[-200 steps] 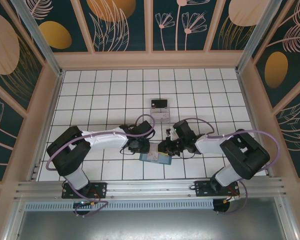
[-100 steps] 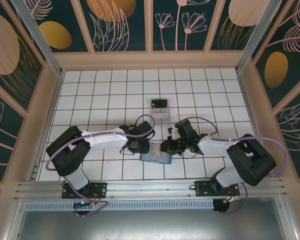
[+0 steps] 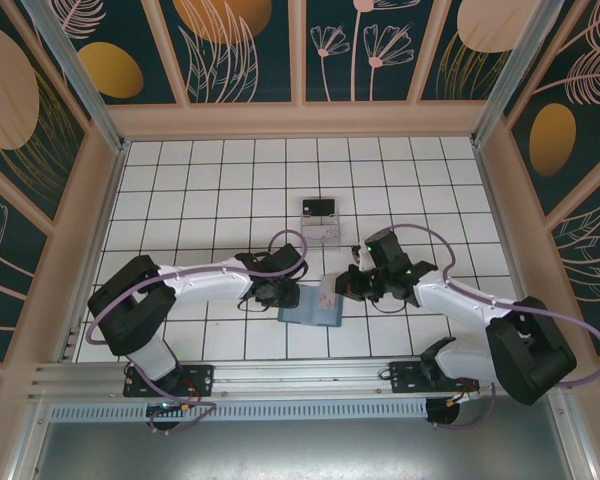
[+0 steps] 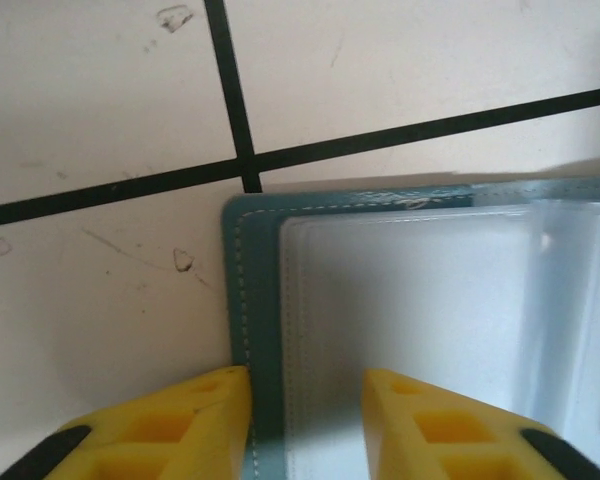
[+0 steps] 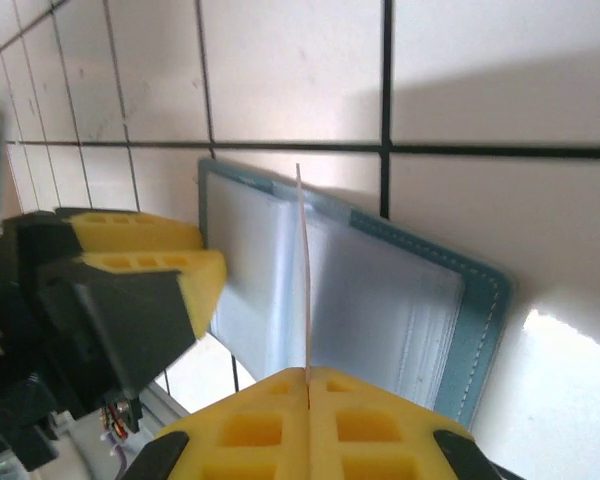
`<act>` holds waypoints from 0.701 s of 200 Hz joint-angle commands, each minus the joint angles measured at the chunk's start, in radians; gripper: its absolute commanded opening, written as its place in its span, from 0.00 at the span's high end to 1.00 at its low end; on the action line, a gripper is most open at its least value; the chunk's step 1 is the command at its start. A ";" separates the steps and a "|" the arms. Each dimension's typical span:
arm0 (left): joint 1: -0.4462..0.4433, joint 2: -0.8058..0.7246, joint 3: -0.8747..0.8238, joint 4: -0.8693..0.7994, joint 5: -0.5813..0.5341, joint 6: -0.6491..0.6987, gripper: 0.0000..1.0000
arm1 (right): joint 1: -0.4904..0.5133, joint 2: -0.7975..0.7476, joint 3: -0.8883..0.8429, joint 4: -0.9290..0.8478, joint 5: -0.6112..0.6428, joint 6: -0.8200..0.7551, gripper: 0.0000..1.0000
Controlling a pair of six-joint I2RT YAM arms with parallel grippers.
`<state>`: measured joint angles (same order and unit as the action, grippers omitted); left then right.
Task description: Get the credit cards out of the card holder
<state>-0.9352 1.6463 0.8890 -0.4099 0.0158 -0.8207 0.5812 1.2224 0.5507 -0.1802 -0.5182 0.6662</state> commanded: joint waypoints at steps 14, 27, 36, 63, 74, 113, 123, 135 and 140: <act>0.001 -0.082 0.005 -0.058 -0.042 -0.036 0.53 | -0.013 0.010 0.186 -0.197 0.160 -0.285 1.00; 0.005 -0.111 0.009 -0.050 -0.049 -0.044 0.51 | -0.014 0.033 0.258 -0.258 0.237 -0.391 1.00; 0.013 -0.129 0.008 -0.047 -0.053 -0.046 0.50 | -0.015 0.051 0.306 -0.286 0.269 -0.475 1.00; 0.047 -0.186 -0.012 -0.023 -0.042 -0.045 0.49 | -0.014 0.096 0.435 -0.357 0.289 -0.812 1.00; 0.072 -0.212 -0.039 -0.005 -0.028 -0.045 0.49 | -0.012 0.105 0.481 -0.388 0.290 -0.975 1.00; 0.172 -0.289 -0.137 0.064 0.015 -0.038 0.47 | -0.006 0.154 0.610 -0.485 0.309 -1.463 1.00; 0.189 -0.294 -0.146 0.065 0.013 -0.029 0.47 | -0.004 0.187 0.654 -0.520 0.320 -1.553 1.00; 0.205 -0.291 -0.154 0.065 0.013 -0.017 0.47 | 0.001 0.242 0.718 -0.576 0.328 -1.639 1.00; 0.211 -0.290 -0.158 0.067 0.012 -0.011 0.47 | 0.002 0.265 0.744 -0.600 0.336 -1.666 1.00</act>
<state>-0.7502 1.3689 0.7525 -0.3759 0.0170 -0.8505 0.5755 1.3975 1.1835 -0.6388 -0.2253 -0.6682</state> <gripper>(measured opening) 0.532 0.053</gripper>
